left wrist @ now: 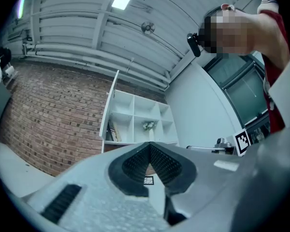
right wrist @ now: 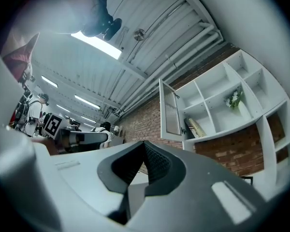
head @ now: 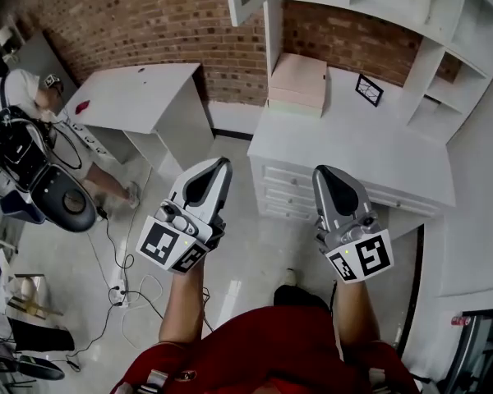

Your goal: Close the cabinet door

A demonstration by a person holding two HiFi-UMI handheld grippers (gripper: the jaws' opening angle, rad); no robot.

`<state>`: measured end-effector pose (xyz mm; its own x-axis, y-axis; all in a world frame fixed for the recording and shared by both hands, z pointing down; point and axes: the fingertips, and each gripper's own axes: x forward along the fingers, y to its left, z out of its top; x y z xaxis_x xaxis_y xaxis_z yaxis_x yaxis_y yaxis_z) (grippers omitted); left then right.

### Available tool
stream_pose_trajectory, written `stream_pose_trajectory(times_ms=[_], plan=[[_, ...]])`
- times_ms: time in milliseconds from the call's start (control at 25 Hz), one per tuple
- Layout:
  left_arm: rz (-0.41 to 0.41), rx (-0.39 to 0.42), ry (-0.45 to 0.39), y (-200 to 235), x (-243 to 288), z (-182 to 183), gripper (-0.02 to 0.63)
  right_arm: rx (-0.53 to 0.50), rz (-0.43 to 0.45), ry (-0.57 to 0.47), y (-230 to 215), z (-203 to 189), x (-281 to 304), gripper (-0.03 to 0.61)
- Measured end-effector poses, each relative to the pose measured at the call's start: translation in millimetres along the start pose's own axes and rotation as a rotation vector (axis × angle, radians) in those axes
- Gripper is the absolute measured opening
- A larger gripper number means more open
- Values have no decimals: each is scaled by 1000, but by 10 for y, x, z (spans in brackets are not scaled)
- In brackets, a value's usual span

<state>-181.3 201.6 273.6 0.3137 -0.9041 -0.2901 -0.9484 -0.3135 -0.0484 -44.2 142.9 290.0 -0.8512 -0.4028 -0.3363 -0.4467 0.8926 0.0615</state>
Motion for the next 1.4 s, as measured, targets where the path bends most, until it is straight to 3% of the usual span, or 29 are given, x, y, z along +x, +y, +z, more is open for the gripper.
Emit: stream_pose_trajectory(times_ms=[400,840,1200,1400], plan=[[92,56,-5,721,1123,-151,3,25,63,14,-1044,-329,608,14],[109,80,-12,1448,1686,-90,5,-4,65,28,-1352,-476,1119,14],[8,27,-79,2197,2153,-3,132,-74,27,22,-1527,-610,1722,14],[-64,23,-76,2529,2404,-9,161,-93,2,26,-1542,-768,2004,14]])
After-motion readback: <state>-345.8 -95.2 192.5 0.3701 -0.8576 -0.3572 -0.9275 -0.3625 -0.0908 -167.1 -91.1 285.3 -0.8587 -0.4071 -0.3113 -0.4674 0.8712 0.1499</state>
